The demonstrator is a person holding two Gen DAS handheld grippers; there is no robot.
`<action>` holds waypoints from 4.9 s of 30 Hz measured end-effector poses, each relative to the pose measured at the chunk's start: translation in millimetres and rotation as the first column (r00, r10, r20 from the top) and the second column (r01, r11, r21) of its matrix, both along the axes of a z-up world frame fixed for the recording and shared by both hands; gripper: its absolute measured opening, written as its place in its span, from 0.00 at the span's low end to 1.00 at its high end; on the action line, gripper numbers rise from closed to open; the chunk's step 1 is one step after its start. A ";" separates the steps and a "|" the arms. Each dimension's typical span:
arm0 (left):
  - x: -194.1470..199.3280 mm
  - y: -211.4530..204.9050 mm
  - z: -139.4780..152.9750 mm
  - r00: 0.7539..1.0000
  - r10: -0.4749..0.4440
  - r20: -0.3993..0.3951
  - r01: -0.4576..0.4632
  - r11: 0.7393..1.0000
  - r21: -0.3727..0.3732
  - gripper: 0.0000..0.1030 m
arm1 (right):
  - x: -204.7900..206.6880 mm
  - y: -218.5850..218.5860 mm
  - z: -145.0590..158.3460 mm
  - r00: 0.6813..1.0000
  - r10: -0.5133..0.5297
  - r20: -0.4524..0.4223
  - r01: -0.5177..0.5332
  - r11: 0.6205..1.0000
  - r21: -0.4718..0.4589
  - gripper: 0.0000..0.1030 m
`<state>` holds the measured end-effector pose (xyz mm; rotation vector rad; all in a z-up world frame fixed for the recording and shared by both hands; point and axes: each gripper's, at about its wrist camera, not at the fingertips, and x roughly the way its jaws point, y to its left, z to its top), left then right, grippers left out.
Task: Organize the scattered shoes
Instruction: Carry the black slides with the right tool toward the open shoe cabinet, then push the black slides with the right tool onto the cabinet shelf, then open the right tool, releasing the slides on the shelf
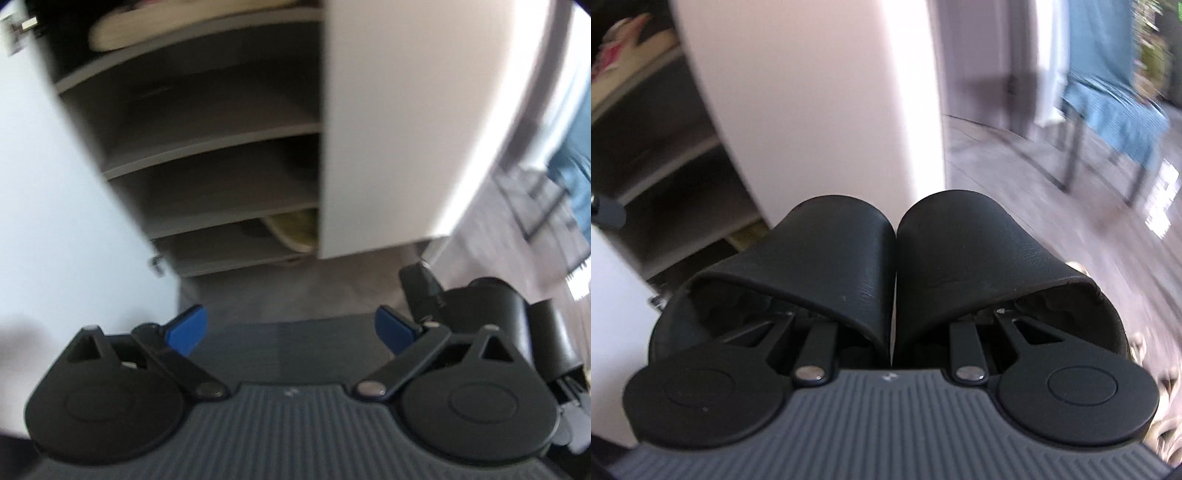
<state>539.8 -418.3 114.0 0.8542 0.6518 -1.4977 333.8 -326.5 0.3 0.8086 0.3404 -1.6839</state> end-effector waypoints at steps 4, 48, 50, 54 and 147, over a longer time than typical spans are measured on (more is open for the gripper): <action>28.4 -7.5 19.6 0.991 0.133 -0.008 -0.134 0.990 -0.051 0.96 | 13.7 -21.3 27.7 0.992 0.125 -0.024 -0.126 0.991 -0.049 0.24; 191.8 -70.1 67.7 0.959 0.275 -0.063 -0.274 0.961 0.026 0.96 | 236.1 -281.6 56.3 0.887 0.415 -0.202 -0.461 0.815 -0.351 0.24; 192.4 -71.4 66.0 0.957 0.282 -0.065 -0.280 0.959 0.041 0.96 | 242.0 -291.1 52.7 0.887 0.416 -0.201 -0.461 0.815 -0.352 0.24; 193.2 -77.1 61.9 0.953 0.296 -0.060 -0.290 0.953 0.087 0.96 | 255.8 -310.4 45.9 0.886 0.417 -0.204 -0.464 0.813 -0.352 0.24; 199.8 -74.2 54.4 0.934 0.339 -0.112 -0.317 0.932 0.176 0.95 | 372.0 -438.8 8.0 0.781 0.477 -0.403 -0.606 0.734 -0.306 0.81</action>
